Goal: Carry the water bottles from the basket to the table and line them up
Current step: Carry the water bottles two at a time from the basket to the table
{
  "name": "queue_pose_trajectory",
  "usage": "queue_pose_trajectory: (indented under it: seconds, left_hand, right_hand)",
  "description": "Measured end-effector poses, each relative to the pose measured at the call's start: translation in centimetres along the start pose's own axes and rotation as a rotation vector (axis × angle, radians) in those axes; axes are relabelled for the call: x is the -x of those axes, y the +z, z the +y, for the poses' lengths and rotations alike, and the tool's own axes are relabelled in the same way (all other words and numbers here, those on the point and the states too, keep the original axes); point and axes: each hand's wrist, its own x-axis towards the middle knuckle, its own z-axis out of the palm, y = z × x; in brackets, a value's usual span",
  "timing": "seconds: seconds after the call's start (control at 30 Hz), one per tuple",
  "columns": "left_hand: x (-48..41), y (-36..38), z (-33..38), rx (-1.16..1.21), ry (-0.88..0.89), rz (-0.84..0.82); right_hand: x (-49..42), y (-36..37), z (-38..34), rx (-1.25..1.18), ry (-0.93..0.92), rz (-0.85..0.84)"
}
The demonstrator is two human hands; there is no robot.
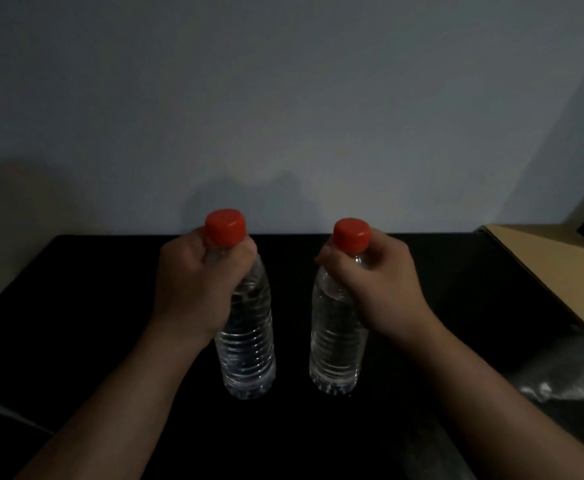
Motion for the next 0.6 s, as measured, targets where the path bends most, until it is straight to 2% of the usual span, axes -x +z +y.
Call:
queue_pose_trajectory:
  seconds: [0.27,0.43,0.6]
  left_hand:
    - [1.4,0.8,-0.4,-0.002,0.055,0.065]
    - [2.6,1.2,0.0,-0.102,0.114,-0.018]
    - [4.9,-0.5,-1.0,-0.018,-0.040,-0.107]
  right_hand:
    - [1.6,-0.4,0.7,0.033,-0.089,0.056]
    - [3.3,-0.7,0.3,0.079,-0.066,-0.012]
    - [5.9,-1.5,3.5,0.081,0.082,-0.097]
